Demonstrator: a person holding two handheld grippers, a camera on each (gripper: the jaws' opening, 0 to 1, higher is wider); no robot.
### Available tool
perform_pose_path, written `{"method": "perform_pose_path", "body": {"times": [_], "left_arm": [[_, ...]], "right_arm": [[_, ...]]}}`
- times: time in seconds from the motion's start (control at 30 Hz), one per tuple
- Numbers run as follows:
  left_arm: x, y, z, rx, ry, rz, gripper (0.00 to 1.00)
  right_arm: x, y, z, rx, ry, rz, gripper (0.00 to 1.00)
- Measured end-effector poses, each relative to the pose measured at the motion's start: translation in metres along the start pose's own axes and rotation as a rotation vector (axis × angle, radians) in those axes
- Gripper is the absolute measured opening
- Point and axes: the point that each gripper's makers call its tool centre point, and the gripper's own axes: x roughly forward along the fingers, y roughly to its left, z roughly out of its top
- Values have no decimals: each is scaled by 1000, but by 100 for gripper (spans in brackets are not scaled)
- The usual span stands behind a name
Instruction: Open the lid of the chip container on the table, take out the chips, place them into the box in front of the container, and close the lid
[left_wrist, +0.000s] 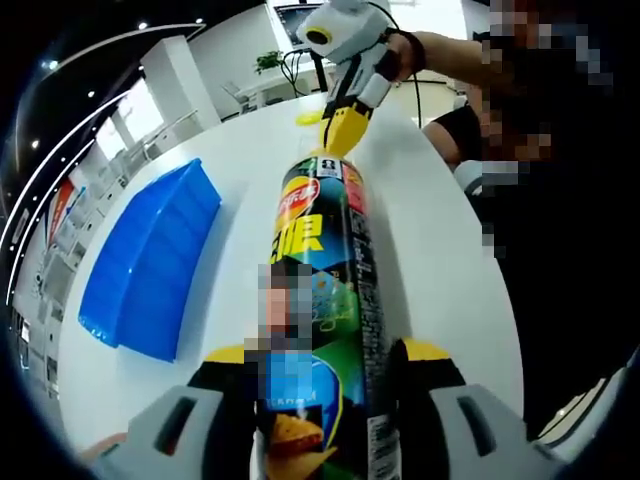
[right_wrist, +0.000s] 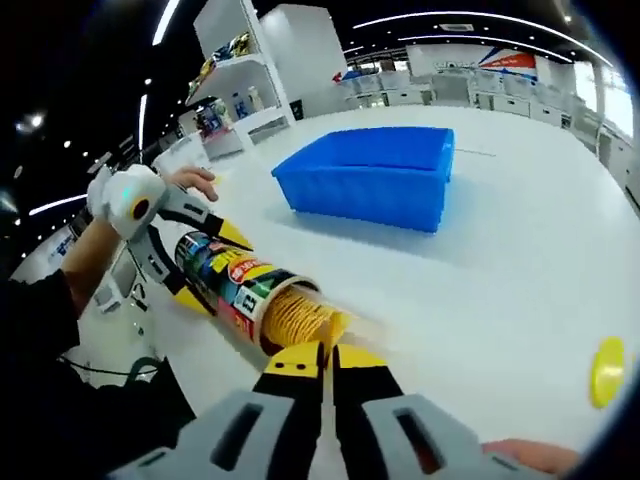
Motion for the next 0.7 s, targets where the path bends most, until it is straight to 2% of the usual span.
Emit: {"method": "perform_pose_path", "body": {"times": [0.07, 0.27, 0.57, 0.7], "left_arm": [[0, -2, 1, 1, -1, 2, 56], [1, -2, 2, 3, -6, 3, 56], [0, 1, 0, -1, -3, -1, 56], [0, 1, 0, -2, -3, -2, 56]], "right_arm": [[2, -1, 1, 32, -6, 9, 4], [-2, -3, 2, 45, -39, 24, 3], [-18, -17, 6, 88, -78, 34, 3], [-29, -15, 9, 103, -98, 43, 3]]}}
